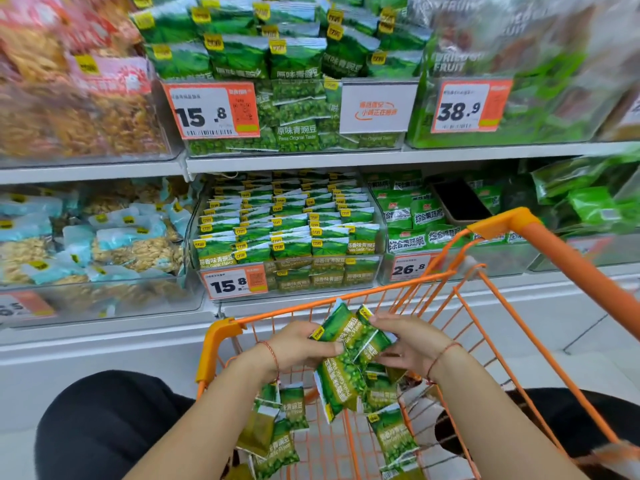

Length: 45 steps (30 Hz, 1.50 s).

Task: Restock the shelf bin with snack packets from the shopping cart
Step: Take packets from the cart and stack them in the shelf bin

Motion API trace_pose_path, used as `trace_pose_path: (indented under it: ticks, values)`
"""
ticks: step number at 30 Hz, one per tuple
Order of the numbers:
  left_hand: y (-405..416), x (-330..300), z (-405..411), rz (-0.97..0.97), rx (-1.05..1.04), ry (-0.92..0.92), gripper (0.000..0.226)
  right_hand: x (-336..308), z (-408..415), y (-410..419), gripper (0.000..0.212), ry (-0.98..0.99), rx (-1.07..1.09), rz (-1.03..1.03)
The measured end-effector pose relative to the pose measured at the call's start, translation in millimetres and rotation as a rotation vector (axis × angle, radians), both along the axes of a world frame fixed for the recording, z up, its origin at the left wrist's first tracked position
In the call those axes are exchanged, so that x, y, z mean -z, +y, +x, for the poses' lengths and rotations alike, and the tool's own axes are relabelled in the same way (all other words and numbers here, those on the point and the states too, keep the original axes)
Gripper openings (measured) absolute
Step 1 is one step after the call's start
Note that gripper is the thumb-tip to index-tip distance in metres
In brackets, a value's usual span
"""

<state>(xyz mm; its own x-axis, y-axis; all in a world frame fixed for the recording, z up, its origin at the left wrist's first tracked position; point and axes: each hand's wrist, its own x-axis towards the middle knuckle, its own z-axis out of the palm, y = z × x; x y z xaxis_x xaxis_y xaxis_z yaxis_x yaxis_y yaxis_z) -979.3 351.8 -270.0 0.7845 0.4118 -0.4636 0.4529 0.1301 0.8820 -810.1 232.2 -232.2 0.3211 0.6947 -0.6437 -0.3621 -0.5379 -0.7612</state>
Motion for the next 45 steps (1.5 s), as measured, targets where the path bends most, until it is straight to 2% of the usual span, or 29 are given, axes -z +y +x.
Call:
trace_pose_path:
  ticks: [2, 3, 6, 9, 13, 18, 22, 25, 27, 33, 36, 38, 40, 43, 45]
  values:
    - [-1.3, -1.4, -0.8, 0.01, 0.053, 0.021, 0.025, 7.6, 1.5, -2.8, 0.022, 0.013, -0.002, 0.003]
    - [-2.5, -2.8, -0.7, 0.055, 0.083, 0.036, 0.026, 8.8, 1.6, -4.3, 0.025, 0.002, -0.015, -0.003]
    - [-2.7, -4.3, -1.1, 0.233, 0.157, 0.112, 0.055, 9.2, 1.2, -5.3, 0.034, -0.019, -0.042, -0.002]
    - [-0.5, -8.4, -2.3, 0.347, 0.169, 0.199, 0.052, 6.9, -6.4, -3.6, 0.028, -0.049, -0.028, 0.017]
    - [-3.6, -11.7, -3.4, 0.375, 0.205, 0.248, 0.05, 4.3, -19.2, -3.2, 0.031, -0.194, -0.148, -0.006]
    - [-2.5, -15.1, -6.1, 0.346, 0.223, 0.293, 0.064, -2.4, -21.7, -9.1, 0.057, -0.094, -0.332, 0.058]
    - [-3.5, -15.4, -6.9, 0.312, 0.24, 0.286, 0.078, -1.8, -28.1, -10.3, 0.043, -0.297, -0.53, 0.016]
    - [-7.8, -20.4, -8.0, 0.264, 0.262, 0.24, 0.063, -1.0, -30.0, -6.8, 0.049, -0.417, -0.557, -0.03]
    - [-7.2, -26.6, -11.4, 0.244, 0.246, 0.206, 0.051, -4.1, -25.5, -7.7, 0.055, -0.422, -0.524, -0.039]
    - [-0.9, -39.8, -22.8, 0.275, 0.071, 0.037, 0.039, -6.6, -12.8, -11.2, 0.074, -0.413, -0.325, -0.083]
    - [-9.3, -46.0, -22.2, 0.258, 0.074, -0.037, 0.021, -7.7, -16.3, -9.7, 0.066, -0.402, -0.315, -0.09]
    - [-13.7, -50.5, -22.6, 0.25, 0.101, -0.045, 0.019, -12.3, -17.6, -10.4, 0.043, -0.369, -0.31, -0.079]
    - [-16.1, -52.8, -23.6, 0.125, 0.068, -0.11, 0.019, -18.6, -17.0, -13.8, 0.021, -0.353, -0.314, -0.047]
    - [-15.0, -58.3, -22.9, -0.095, -0.074, -0.248, 0.014, -27.7, -16.2, -16.3, 0.014, -0.343, -0.293, 0.057]
    - [-14.7, -59.2, -21.1, -0.15, -0.19, -0.306, 0.017, -31.9, -17.9, -17.3, 0.012, -0.266, -0.235, 0.153]
